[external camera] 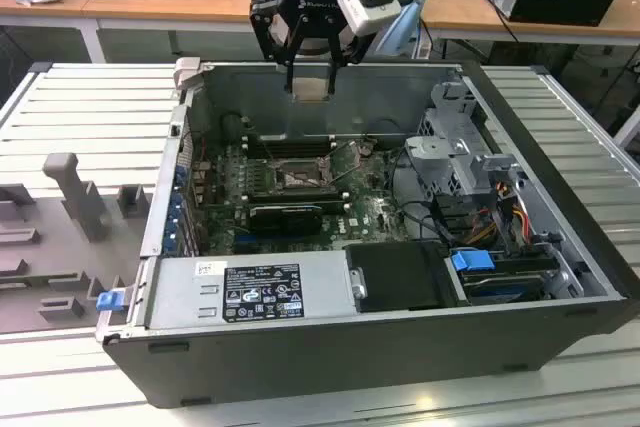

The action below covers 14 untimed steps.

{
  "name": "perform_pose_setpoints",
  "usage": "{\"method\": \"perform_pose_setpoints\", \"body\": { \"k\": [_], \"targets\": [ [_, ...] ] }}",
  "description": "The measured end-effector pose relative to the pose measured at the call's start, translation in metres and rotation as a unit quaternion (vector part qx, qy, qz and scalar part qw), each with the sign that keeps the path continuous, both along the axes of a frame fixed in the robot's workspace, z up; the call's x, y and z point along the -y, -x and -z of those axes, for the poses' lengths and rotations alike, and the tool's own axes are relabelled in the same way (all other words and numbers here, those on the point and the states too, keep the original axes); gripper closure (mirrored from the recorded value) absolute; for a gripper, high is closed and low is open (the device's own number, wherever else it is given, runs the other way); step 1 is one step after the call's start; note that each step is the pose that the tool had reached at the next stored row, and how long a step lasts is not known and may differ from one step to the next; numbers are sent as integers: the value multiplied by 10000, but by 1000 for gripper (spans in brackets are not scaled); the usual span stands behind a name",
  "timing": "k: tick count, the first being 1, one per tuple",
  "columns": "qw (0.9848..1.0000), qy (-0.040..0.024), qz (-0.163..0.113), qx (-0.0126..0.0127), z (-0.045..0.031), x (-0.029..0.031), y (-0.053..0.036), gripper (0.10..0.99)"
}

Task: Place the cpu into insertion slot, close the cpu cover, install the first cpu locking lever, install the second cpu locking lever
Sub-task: 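Place the cpu into insertion slot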

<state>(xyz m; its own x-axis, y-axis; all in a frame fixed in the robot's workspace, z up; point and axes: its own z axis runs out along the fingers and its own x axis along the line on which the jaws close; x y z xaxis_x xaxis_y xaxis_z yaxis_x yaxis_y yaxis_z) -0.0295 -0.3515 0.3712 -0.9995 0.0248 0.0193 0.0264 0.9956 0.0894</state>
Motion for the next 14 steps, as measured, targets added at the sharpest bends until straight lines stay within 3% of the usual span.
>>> {"method": "perform_pose_setpoints", "body": {
  "k": [5, 10, 12, 13, 14],
  "targets": [
    [9996, 6, 288, 0, 1, 0, 0, 557],
    [9971, 31, 760, 0, 3, 0, 0, 557],
    [9955, 35, 942, 0, 3, 0, 0, 557],
    [9930, 40, 1181, 0, 3, 0, 0, 557],
    [9915, 44, 1299, -1, 3, 0, 0, 557]
  ]
}}
